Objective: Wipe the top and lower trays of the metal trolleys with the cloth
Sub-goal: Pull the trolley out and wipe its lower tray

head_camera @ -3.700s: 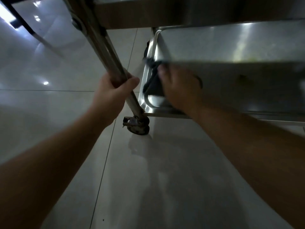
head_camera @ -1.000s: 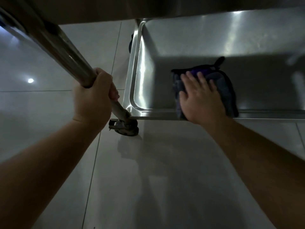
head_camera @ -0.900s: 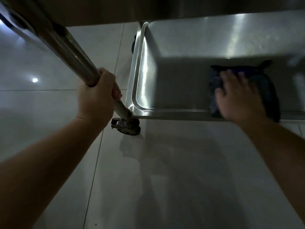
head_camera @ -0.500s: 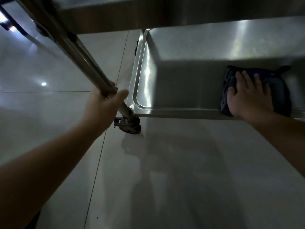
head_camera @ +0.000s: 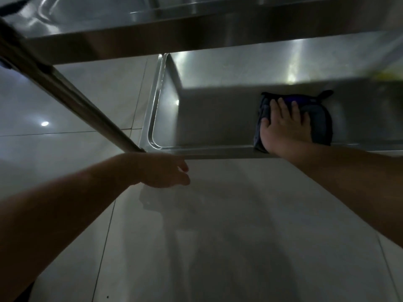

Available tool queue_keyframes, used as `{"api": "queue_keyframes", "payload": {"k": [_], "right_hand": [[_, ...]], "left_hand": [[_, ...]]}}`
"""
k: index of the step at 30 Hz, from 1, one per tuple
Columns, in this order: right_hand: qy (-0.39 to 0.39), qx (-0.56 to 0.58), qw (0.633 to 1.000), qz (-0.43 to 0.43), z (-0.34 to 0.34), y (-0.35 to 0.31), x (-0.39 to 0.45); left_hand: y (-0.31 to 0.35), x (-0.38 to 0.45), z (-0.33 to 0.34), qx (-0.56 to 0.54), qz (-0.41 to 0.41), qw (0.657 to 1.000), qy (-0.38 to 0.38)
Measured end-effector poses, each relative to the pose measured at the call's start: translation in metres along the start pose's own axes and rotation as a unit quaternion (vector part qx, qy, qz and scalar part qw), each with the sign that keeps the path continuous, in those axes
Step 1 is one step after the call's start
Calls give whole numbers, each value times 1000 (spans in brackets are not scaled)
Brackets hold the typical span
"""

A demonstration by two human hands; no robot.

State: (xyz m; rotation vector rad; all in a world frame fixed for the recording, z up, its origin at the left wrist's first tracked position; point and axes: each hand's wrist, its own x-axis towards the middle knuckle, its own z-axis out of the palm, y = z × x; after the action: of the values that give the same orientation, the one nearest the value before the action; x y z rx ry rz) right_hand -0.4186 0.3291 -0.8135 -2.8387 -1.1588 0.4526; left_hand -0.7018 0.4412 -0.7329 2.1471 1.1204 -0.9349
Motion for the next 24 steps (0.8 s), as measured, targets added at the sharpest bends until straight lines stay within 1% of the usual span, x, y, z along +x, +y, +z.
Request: {"api": "queue_keyframes", "payload": {"k": [2, 3, 5, 8, 10, 15, 20, 24], "right_hand": [[-20, 6, 1000, -10, -4, 4, 3], [-30, 8, 999, -20, -6, 7, 4], [-43, 21, 998, -43, -11, 14, 4], [-39, 34, 997, -62, -11, 18, 0], [-23, 24, 997, -65, -8, 18, -3], [-5, 16, 996, -86, -3, 22, -1], [13, 21, 995, -100, 0, 25, 1], [10, 18, 988, -151, -4, 48, 3]], "left_hand": [[29, 12, -1, 25, 44, 997, 51], [44, 19, -3, 34, 71, 993, 90], [74, 32, -9, 16, 115, 977, 180], [107, 54, -17, -21, 145, 948, 283], [122, 66, -14, -23, 152, 932, 327], [145, 92, 14, -53, 148, 912, 379], [157, 109, 28, -75, 127, 911, 384], [152, 113, 31, -62, 124, 912, 386]]}}
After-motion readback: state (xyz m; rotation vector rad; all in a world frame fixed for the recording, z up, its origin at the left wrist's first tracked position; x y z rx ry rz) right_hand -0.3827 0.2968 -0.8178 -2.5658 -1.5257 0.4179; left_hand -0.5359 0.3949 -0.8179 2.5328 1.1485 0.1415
